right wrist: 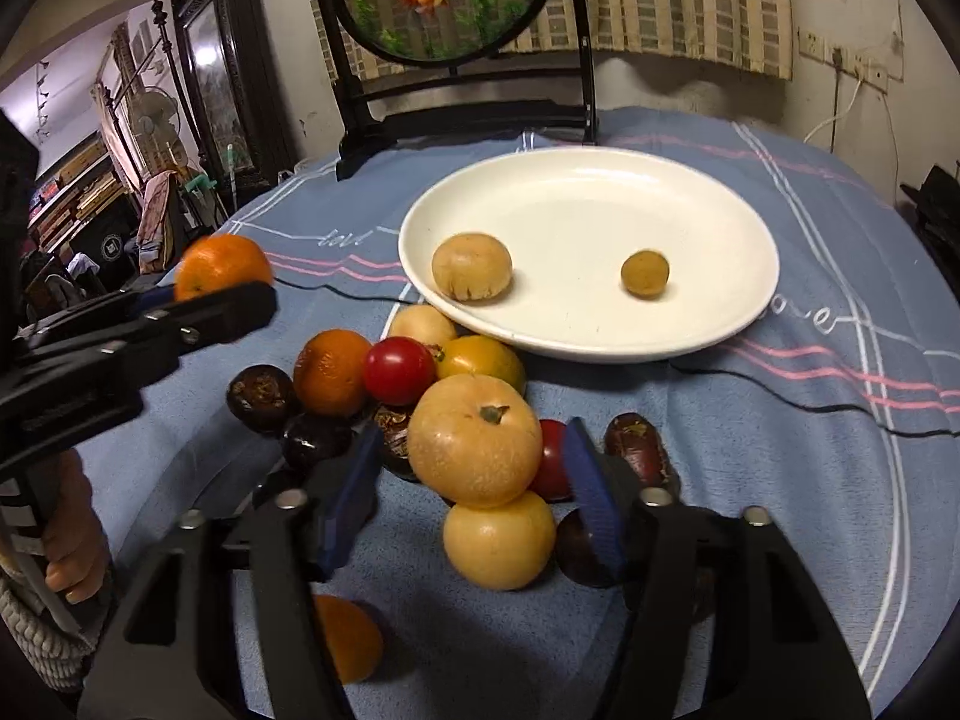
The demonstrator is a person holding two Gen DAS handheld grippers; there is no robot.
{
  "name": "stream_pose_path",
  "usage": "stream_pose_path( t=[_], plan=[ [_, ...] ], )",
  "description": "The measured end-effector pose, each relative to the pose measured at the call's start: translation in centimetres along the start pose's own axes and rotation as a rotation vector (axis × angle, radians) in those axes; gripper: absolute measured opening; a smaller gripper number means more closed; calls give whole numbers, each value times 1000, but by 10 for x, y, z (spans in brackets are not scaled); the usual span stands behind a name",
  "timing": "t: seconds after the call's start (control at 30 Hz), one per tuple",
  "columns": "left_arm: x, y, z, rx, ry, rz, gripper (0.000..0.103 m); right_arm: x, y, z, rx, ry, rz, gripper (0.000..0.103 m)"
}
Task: Organize fruits
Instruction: 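Carry the orange and pear to the plate and open both tools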
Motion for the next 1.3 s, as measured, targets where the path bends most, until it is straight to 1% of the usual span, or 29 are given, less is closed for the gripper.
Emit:
stream_pose_path(
  t=[0.07, 0.1, 0.13, 0.37, 0.43, 0.53, 0.6, 0.63, 0.7, 0.77, 0.83, 0.93, 1.0, 1.03, 1.07, 1.2, 1.3],
  plan=[
    [1, 0, 0, 2, -3, 0, 43, 3, 1, 1, 7, -4, -8, 50],
    [1, 0, 0, 1, -3, -1, 43, 4, 1, 1, 9, 1, -15, 49],
    [0, -1, -1, -1, -1, 0, 43, 5, 2, 2, 12, 13, -20, 43],
    [-6, -6, -14, -40, 23, 5, 43, 6, 0, 9, 27, 18, -28, 43],
    [-7, -7, -15, -44, 25, 3, 43, 8, 1, 16, 47, 21, -42, 43],
    [-5, -2, -15, -38, 36, -1, 43, 20, 10, 38, 113, 22, -80, 43],
    [-2, 12, -16, -35, 49, -19, 43, 34, 27, 57, 167, 3, -103, 43],
    [1, 24, -17, -29, 65, -35, 43, 41, 37, 64, 188, -9, -112, 43],
    [8, 51, -21, -16, 68, -48, 43, 60, 68, 78, 238, -42, -143, 43],
    [12, 75, -30, 1, 64, -43, 43, 75, 95, 82, 273, -70, -167, 43],
    [13, 94, -44, 11, 74, -46, 43, 87, 117, 73, 288, -102, -184, 43],
    [4, 110, -76, -5, 82, -14, 43, 97, 132, 40, 264, -141, -194, 43],
    [-5, 110, -99, -41, 83, 19, 43, 103, 130, 3, 198, -125, -220, 43],
    [-9, 109, -107, -59, 85, 26, 43, 104, 128, -9, 177, -123, -226, 43],
    [-13, 107, -115, -77, 84, 31, 43, 104, 124, -28, 135, -120, -215, 43],
    [-22, 94, -140, -152, 47, 57, 43, 105, 115, -59, 62, -133, -186, 43],
    [-25, 87, -152, -186, 44, 59, 43, 105, 112, -73, 23, -142, -171, 43]
  ],
)
Point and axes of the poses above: each gripper's, at about its wrist camera, not at the fingertips, and z roughly against the way its jaws point, x to its right, y to its top, the point moved 7 cm from there along -z, roughly the way its jaws point, and after that the axes turned 12 degrees about -y, right-handed, at the moved point
